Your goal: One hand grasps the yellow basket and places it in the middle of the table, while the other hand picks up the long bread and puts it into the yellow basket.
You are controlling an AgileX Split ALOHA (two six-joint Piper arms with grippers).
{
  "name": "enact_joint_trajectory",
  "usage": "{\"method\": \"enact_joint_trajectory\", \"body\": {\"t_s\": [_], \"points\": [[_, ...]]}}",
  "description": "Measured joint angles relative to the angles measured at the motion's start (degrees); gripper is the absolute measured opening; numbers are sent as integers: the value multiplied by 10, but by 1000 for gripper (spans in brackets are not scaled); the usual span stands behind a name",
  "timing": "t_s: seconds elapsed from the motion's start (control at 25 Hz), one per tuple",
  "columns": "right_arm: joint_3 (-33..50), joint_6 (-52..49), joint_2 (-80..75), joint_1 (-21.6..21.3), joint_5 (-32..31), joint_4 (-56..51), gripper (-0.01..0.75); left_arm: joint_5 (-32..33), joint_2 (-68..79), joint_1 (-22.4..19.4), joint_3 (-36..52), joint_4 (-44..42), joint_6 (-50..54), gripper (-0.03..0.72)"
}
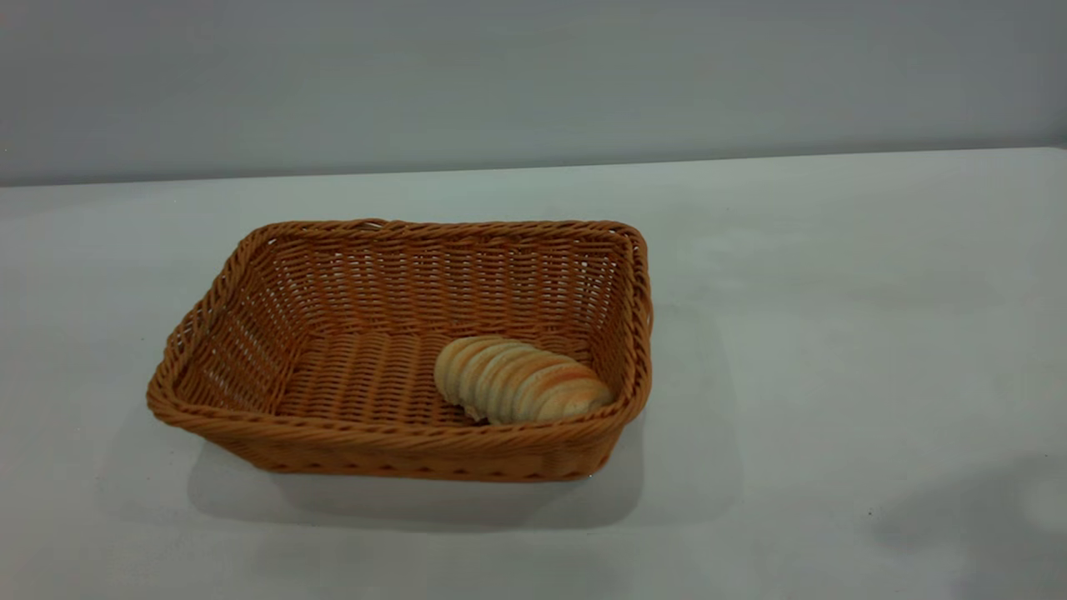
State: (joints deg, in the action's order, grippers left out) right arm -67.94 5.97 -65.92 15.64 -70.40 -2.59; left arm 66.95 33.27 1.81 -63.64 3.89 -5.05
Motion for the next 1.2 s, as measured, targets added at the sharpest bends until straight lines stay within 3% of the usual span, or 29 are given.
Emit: {"method": "enact_joint_trajectory", "body": {"t_s": [0.68,1.08,1.2], "points": [[215,25,461,0,-4,-9,355,-3,-274,0,229,2,4,531],[388,34,592,0,25,-9,355,-17,-301,0,320,3,3,531],[405,33,617,0,43,-9,355,-19,-301,0,350,3,3,531]]}}
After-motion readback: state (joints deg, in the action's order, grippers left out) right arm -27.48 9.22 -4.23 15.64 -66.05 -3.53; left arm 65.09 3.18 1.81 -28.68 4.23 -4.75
